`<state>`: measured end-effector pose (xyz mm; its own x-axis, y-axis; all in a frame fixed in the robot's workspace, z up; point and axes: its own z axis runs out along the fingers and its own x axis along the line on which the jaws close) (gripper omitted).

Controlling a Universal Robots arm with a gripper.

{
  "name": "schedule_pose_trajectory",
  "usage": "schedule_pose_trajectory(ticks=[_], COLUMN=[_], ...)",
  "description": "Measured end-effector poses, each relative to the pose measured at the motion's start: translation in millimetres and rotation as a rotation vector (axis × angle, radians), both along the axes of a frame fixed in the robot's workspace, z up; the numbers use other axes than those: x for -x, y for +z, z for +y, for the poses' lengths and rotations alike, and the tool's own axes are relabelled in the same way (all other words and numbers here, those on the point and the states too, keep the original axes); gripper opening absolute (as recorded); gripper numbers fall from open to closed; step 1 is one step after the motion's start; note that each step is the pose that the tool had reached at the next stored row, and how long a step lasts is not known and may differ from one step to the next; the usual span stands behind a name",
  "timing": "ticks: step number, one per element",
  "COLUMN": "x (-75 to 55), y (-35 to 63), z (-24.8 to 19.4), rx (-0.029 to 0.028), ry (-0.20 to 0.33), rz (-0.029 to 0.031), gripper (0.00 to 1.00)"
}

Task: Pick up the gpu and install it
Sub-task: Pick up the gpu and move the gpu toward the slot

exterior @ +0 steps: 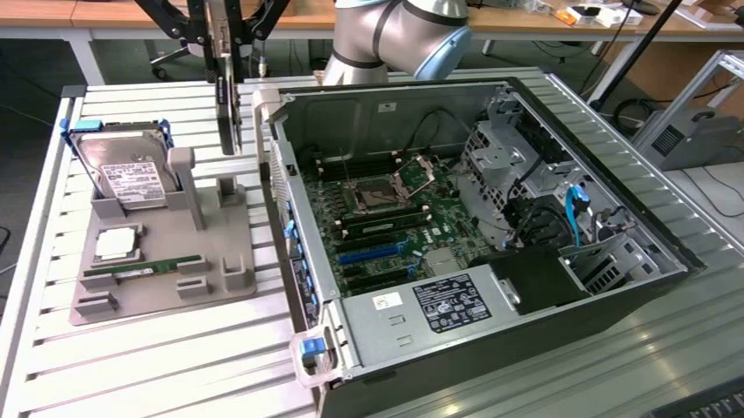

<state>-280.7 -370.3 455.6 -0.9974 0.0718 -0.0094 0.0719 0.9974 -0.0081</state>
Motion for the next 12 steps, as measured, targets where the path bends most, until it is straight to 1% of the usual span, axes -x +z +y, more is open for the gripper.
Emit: schedule_pose_trajectory(ticks=[12], x=[-2.5], y=[-0.2], z=[0.0], rx=[0.0004], ry=[0.0], rz=[0.0], gripper=[0.27])
